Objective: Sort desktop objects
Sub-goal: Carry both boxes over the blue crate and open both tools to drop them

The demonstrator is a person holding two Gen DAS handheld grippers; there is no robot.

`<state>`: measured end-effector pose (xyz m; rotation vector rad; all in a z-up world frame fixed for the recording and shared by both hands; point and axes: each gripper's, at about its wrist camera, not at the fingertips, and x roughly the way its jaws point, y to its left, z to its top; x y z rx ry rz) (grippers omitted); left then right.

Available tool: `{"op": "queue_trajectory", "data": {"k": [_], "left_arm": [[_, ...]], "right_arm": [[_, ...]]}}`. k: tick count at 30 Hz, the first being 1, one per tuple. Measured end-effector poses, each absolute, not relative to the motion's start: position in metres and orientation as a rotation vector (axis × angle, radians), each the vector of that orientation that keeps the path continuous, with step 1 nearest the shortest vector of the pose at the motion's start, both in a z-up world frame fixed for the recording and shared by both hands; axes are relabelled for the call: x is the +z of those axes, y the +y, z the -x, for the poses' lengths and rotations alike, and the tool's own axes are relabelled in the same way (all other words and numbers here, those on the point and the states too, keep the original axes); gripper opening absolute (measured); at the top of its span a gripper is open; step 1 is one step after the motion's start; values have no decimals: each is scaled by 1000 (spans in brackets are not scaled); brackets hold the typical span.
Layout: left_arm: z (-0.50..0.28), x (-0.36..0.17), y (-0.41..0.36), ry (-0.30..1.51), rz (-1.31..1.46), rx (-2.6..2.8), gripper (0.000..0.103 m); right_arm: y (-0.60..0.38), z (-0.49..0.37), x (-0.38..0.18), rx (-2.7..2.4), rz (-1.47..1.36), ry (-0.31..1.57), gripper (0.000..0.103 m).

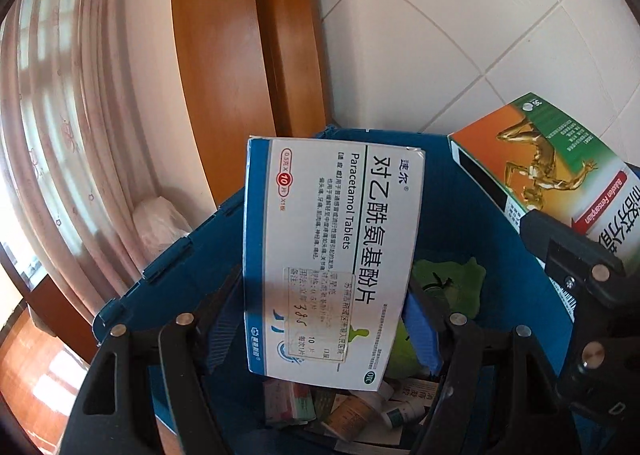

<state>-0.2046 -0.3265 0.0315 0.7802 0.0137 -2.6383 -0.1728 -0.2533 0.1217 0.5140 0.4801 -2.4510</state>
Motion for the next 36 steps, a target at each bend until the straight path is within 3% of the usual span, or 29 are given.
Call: {"op": "queue_trajectory", "data": {"k": [9,12,14,18,36], "left_arm": [[198,28,-333,43,-815,-2630,80],[197,27,-335,50,-825,-2627,80],[195,29,-332,52,-830,-2630,80],[191,30,-332,45,-832,-2630,80],[145,35,-302,120,-835,-2736,80]], "right_arm": [[-260,191,114,-2473,-501,585,89],[-263,189,109,-2480,-484,631,93],[-264,185,109,-2493,-465,635,103],[-264,174,110,-2493,-457,635,103],[-193,149,106,-2481,-606,455,103]]}}
